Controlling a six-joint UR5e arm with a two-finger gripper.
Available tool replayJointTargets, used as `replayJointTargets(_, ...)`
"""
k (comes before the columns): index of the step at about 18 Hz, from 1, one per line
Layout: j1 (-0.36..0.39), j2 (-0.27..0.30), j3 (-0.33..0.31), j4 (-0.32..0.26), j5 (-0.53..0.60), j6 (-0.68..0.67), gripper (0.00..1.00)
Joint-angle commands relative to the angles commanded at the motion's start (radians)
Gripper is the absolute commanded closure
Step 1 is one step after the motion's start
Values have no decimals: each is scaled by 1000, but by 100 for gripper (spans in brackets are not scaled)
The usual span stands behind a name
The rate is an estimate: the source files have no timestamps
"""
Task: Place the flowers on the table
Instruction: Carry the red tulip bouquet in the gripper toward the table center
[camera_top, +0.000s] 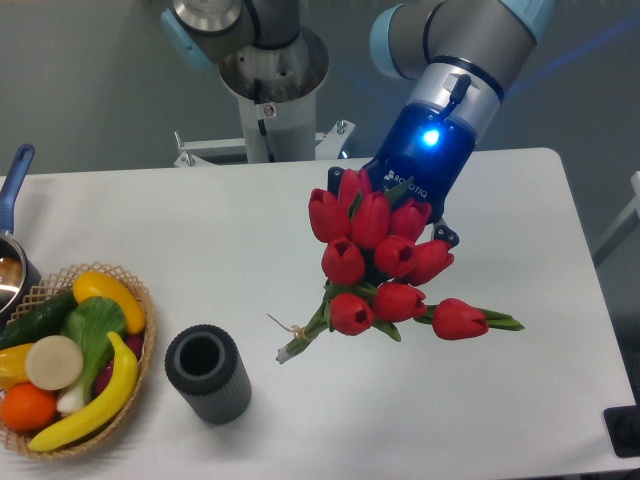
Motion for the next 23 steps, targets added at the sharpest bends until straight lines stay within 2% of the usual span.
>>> replayJointTargets(5, -2, 3, 3, -3, 14, -3, 68)
replayJointTargets(10, 6, 9, 6, -5, 100, 0, 68)
replayJointTargets(14, 3, -1, 17, -5, 251, 64, 68)
replayJointTargets(23, 2, 38, -49, -11, 530, 161, 69)
